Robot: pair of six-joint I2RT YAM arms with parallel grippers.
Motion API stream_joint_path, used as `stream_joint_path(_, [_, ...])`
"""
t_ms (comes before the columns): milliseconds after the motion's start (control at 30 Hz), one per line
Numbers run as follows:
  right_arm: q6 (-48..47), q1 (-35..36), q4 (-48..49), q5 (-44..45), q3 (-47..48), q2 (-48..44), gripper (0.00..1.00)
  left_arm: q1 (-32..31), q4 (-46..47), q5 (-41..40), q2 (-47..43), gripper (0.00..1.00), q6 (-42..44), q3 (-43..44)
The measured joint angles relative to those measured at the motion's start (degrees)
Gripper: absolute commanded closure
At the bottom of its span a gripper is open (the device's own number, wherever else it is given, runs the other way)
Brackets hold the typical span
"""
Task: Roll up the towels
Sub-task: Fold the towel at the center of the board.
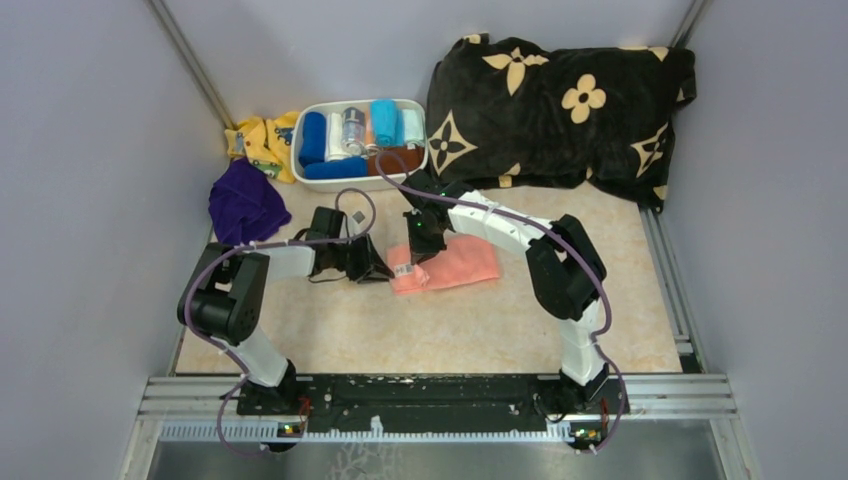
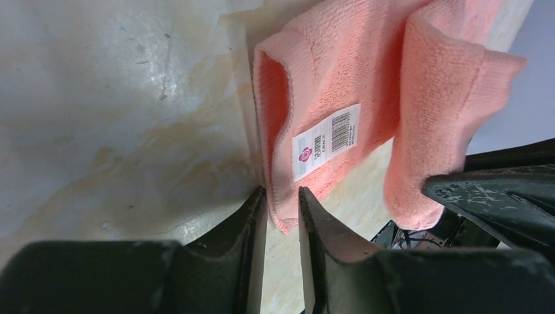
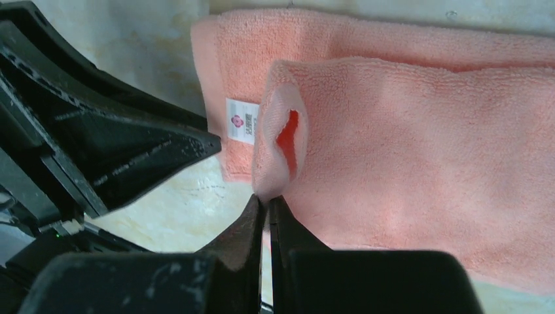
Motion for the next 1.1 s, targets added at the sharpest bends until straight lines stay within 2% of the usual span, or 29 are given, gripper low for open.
stream_joint_path(200, [2.3,0.6,2.1,0.5,0.9,2.2,1.0,-1.2,0.7,0.0,0.7,0.8,-0.2,-0.1])
stream_joint_path(567, [3.2,1.2,7.3,-1.3,2.5,4.8,1.0,-1.3,0.8,-0.2,0.8,0.81,-0.1,-0.1])
stream_joint_path(700, [3.2,1.4,8.3,-2.5,2.5,6.6,1.0,-1.3,0.8,-0.2,0.8,0.78,-0.1,-0.1])
stream_joint_path(1000, [2.1,1.5,9.9,-5.1,2.1,6.9,0.62,-1.5,-0.2,-2.2,-0.7,0.63,0.1,-0.2])
stream_joint_path(1100, [0.8,0.9,10.4,-4.7,-1.6,3.7,0.56,-1.5,-2.2,-5.5,-3.8,0.54,0.8,-1.1])
